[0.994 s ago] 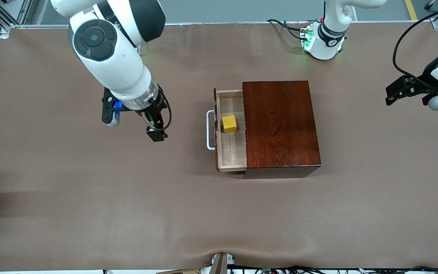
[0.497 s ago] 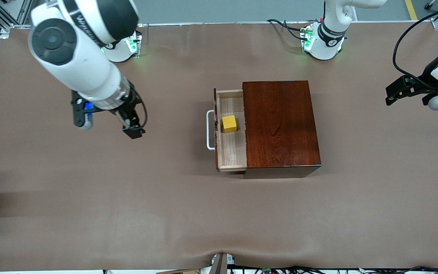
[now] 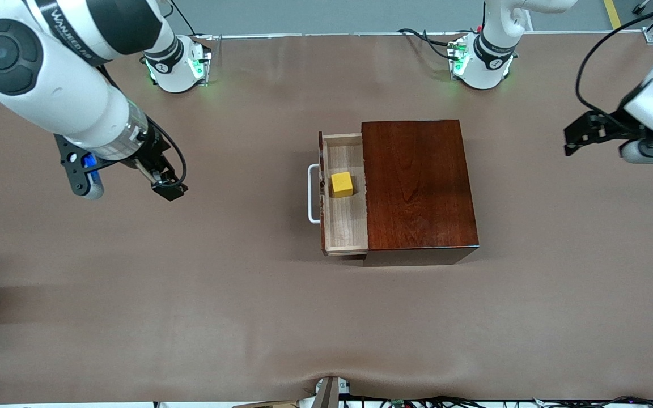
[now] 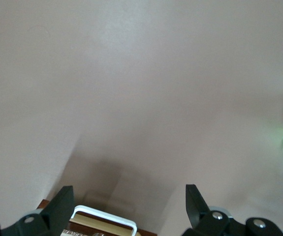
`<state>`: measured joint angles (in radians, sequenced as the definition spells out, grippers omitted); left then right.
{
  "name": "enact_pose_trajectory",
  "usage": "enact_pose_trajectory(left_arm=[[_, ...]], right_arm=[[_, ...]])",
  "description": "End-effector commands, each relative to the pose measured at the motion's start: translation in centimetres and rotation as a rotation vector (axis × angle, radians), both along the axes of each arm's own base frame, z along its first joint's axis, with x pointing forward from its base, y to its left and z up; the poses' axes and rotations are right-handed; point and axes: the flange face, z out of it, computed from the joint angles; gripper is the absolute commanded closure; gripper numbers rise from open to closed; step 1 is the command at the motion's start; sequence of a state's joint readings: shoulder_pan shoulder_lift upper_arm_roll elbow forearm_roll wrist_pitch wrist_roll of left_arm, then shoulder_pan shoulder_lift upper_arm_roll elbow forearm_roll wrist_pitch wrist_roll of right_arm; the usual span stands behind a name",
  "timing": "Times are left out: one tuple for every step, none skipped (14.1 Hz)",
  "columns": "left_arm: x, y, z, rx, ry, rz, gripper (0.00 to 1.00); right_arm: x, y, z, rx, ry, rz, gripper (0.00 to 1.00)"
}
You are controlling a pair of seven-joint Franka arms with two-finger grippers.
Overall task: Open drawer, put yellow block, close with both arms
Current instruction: 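Withdraw the right gripper while the left gripper moves to the drawer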
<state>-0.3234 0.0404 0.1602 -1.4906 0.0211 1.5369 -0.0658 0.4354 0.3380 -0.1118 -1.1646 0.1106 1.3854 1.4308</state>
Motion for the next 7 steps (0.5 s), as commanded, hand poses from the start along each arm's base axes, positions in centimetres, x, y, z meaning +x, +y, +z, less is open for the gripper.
enact_pose_trajectory(left_arm=[[0.3, -7.3, -0.5, 0.018, -0.003, -0.051, 0.00], [0.2, -9.9, -1.3, 0.022, 0.005, -0.047, 0.00], [0.0, -12.6, -1.7, 0.024, 0.003, -0.026, 0.00], [-0.3, -15.5, -2.1, 0.026, 0.000, -0.001, 0.00], [-0.7, -18.3, -2.5, 0.026, -0.006, 0.023, 0.00], [-1.4, -21.6, -3.2, 0.029, -0.008, 0.063, 0.00], [-2.0, -24.7, -4.3, 0.032, -0.007, 0.122, 0.00]], right_arm=[[0.0, -3.7, 1.0, 0.006, 0.011, 0.085, 0.00], [0.1, -4.6, 1.0, 0.011, 0.019, 0.119, 0.00], [0.2, -5.3, 1.0, 0.015, 0.023, 0.165, 0.00], [0.4, -6.1, 1.1, 0.018, 0.021, 0.192, 0.00], [0.7, -7.5, 1.3, 0.019, 0.016, 0.208, 0.00], [0.9, -8.9, 1.6, 0.030, 0.011, 0.226, 0.00], [0.7, -10.1, 2.4, 0.039, -0.001, 0.264, 0.00]])
